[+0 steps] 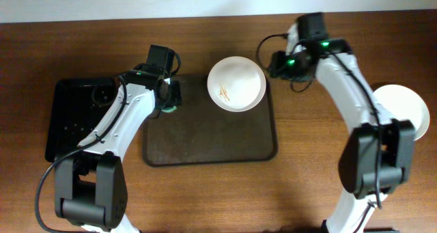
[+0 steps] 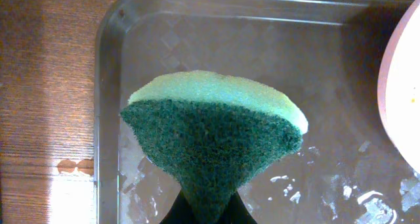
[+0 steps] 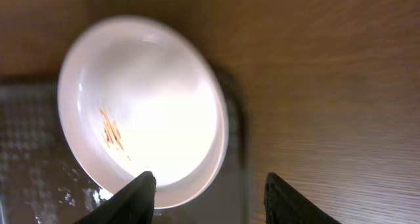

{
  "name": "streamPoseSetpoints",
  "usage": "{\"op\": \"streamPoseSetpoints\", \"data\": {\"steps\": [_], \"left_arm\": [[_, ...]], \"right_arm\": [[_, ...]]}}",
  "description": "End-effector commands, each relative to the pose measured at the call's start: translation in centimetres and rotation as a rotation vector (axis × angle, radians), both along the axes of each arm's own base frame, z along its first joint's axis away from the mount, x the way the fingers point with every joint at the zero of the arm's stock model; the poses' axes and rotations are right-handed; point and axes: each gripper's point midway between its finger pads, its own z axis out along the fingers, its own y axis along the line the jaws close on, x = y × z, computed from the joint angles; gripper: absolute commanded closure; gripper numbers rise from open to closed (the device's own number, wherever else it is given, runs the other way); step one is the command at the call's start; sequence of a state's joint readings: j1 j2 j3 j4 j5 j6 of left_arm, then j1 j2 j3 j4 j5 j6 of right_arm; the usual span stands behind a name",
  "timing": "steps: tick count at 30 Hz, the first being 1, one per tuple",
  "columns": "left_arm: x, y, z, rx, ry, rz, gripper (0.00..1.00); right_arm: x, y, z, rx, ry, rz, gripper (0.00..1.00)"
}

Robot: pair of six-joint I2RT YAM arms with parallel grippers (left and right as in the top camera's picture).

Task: Clean dirty plates on tray and stack at the side
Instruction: 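Open the right gripper and move it back toward the brown tray, then grip the rim of the pinkish plate with the right gripper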

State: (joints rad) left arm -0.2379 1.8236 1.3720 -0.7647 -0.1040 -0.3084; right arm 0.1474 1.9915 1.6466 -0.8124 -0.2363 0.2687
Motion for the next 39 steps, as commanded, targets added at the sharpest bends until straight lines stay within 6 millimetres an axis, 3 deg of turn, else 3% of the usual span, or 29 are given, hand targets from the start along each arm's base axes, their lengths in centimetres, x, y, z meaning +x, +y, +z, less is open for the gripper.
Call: {"op": "streamPoseSetpoints", "data": {"steps": [1,3,5,10,14,15,16,17,21,24,25,26,28,30,34,37,39], "left_arm": [[0.1,0.2,0.0,0.018,0.003,-0.046,0.99],[0.1,0.2,0.0,0.017,0.001,-0.047,0.99],[0.1,0.2,0.0,0.017,0.001,-0.047,0.99],[0.1,0.2,0.0,0.018,0.002,-0.047,0.99],[0.1,0.2,0.0,0.017,0.001,-0.047,0.99],[0.1,0.2,0.0,0.018,0.001,-0.046,0.99],[0.1,0.2,0.0,0.018,0.002,-0.047,0.99],[0.1,0.2,0.0,0.018,0.002,-0.047,0.99],[0.1,0.2,0.0,0.018,0.002,-0.047,0.99],[0.2,0.2,0.0,0.017,-0.002,-0.046,0.99],[0.2,0.2,0.0,0.017,-0.002,-0.046,0.99],[0.2,0.2,0.0,0.017,-0.002,-0.046,0.99],[0.2,0.3,0.0,0.02,-0.003,-0.045,0.99],[0.3,0.2,0.0,0.019,-0.007,-0.045,0.99],[0.5,0.1,0.1,0.013,-0.016,-0.047,0.99],[0.8,-0.3,0.2,-0.006,-0.028,-0.053,0.99],[0.7,-0.3,0.2,-0.006,-0.024,-0.054,0.99]], "right_arm": [[0.4,1.6,-3.4,-0.04,0.035,0.025,0.48],[1.0,1.9,-4.9,-0.04,0.037,0.025,0.49],[1.5,2.0,-5.9,-0.04,0.035,0.026,0.58],[2.8,1.3,-7.3,-0.077,0.007,-0.012,0.66],[1.9,2.6,-9.0,-0.036,0.062,0.019,0.67],[1.7,2.9,-9.0,-0.038,0.069,0.027,0.73],[0.8,3.2,-9.3,-0.045,0.1,0.036,0.87],[0.1,3.2,-9.4,-0.043,0.128,0.04,0.96],[-4.9,4.4,-9.3,0.08,0.396,-0.091,0.96],[-8.4,5.6,-8.1,0.064,0.504,-0.061,0.96],[-9.4,6.3,-7.4,0.054,0.52,-0.039,0.93],[-10.2,7.2,-6.7,0.047,0.519,-0.013,0.76],[-9.9,7.8,-5.7,0.019,0.461,0.01,0.59],[-7.5,6.2,-5.7,-0.03,0.367,-0.027,0.52],[-3.6,4.0,-5.9,-0.019,0.22,0.027,0.53],[-4.3,6.5,-7.9,0.119,0.267,0.102,0.66],[-5.1,8.0,-7.8,0.212,0.283,0.16,0.67]]}}
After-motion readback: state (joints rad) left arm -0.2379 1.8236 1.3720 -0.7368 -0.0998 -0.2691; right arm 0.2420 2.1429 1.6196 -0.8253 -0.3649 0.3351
